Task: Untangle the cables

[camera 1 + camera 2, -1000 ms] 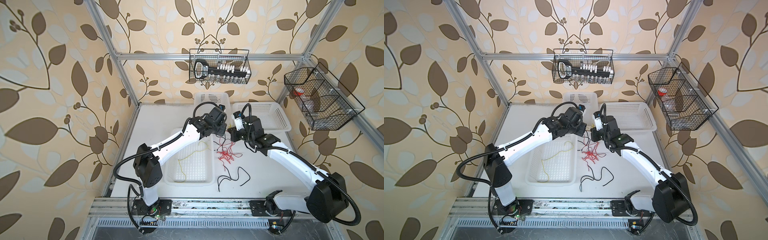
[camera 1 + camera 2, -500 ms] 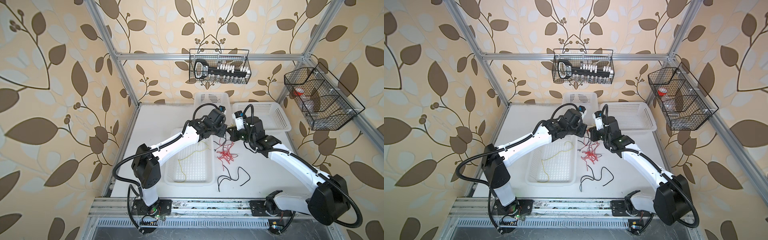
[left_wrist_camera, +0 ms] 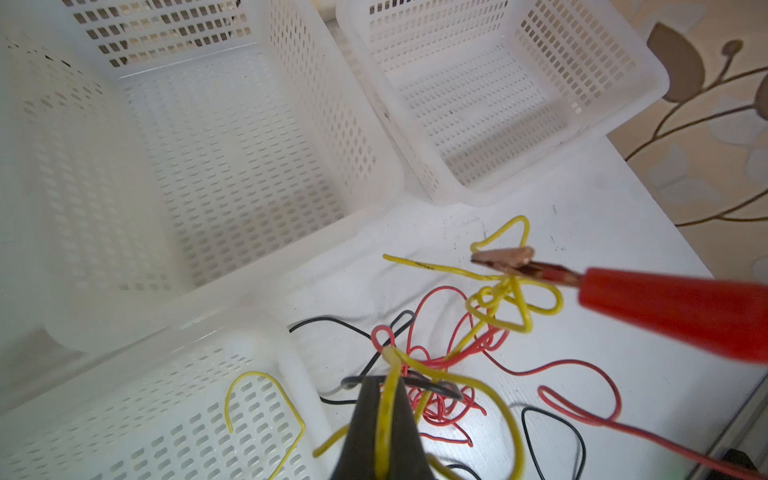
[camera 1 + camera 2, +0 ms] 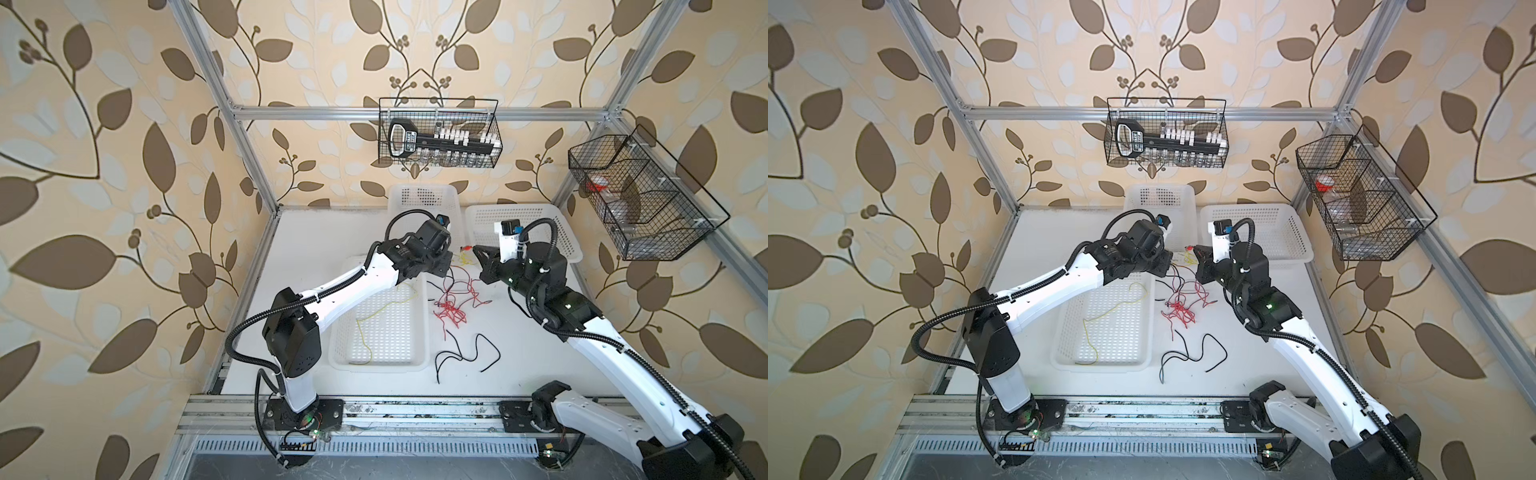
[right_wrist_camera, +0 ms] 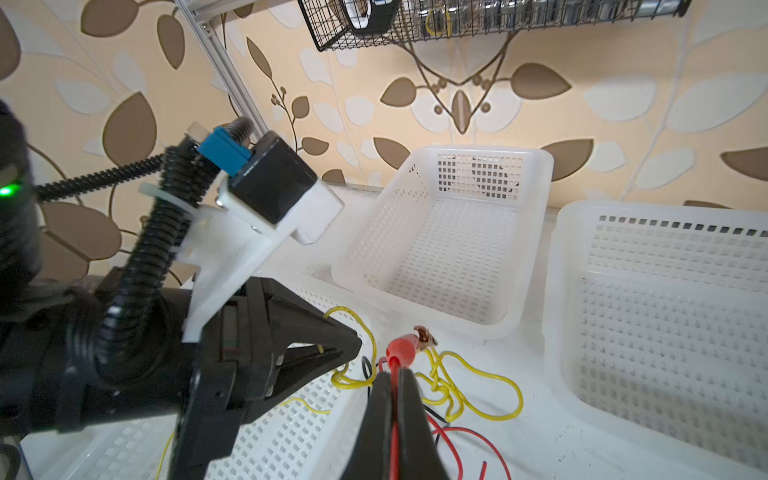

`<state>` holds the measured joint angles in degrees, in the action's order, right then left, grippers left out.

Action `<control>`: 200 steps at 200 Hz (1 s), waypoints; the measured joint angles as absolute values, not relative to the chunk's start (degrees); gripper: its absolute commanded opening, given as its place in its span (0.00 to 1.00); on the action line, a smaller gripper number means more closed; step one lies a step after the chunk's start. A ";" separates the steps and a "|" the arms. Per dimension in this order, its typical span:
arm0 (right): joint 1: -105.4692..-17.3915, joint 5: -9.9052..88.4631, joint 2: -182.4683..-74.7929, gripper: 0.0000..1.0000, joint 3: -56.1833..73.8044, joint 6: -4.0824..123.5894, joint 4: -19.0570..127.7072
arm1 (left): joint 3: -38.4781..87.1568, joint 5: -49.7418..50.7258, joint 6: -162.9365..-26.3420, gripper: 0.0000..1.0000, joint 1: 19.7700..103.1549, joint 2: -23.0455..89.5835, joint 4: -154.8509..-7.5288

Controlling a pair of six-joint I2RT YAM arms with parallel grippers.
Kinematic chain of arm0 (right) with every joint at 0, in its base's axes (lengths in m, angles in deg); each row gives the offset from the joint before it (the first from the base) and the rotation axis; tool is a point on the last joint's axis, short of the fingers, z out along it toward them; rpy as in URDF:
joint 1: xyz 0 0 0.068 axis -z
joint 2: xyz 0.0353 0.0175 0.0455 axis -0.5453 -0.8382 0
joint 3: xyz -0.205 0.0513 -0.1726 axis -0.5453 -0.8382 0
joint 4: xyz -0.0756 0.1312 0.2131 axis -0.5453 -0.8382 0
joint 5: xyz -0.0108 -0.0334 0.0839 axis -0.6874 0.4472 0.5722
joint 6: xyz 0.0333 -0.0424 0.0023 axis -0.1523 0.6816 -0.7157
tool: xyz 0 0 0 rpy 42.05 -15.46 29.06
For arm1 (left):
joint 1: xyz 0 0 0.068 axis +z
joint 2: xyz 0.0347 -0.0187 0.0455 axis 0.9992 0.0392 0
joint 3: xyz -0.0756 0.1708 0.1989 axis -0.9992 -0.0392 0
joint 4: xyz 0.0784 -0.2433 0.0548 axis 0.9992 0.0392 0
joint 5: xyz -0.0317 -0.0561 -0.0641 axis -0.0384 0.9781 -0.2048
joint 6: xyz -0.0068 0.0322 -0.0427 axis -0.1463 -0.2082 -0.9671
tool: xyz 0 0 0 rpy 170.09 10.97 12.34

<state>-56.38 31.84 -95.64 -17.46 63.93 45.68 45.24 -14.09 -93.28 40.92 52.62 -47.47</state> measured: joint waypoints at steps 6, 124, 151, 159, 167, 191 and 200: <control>-56.38 30.99 -94.72 0.00 -18.05 63.89 45.42 | 45.26 -14.16 -93.28 0.00 40.95 52.66 -47.47; -56.25 16.08 -89.95 0.00 -34.05 60.09 41.14 | 47.34 -14.75 -93.26 0.00 41.36 52.92 -47.17; -56.16 16.36 -95.46 0.10 -34.88 59.89 42.71 | 46.58 -13.72 -93.23 0.00 41.36 52.14 -48.50; -56.14 16.74 -96.77 0.15 -34.88 59.85 43.58 | 46.23 -13.48 -93.21 0.00 41.36 51.72 -48.74; -56.12 17.19 -97.76 0.21 -34.86 59.91 44.37 | 45.81 -13.31 -93.23 0.00 41.36 51.24 -49.00; -56.01 19.25 -98.72 0.41 -34.86 61.25 46.32 | 45.18 -12.69 -93.23 0.00 41.36 50.15 -49.33; -56.01 20.36 -98.52 0.47 -34.75 61.44 47.04 | 45.15 -12.45 -93.23 0.00 41.36 50.04 -49.42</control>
<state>-56.01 20.36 -98.52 -34.75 61.44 47.04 45.15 -12.45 -93.23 41.36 50.04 -49.42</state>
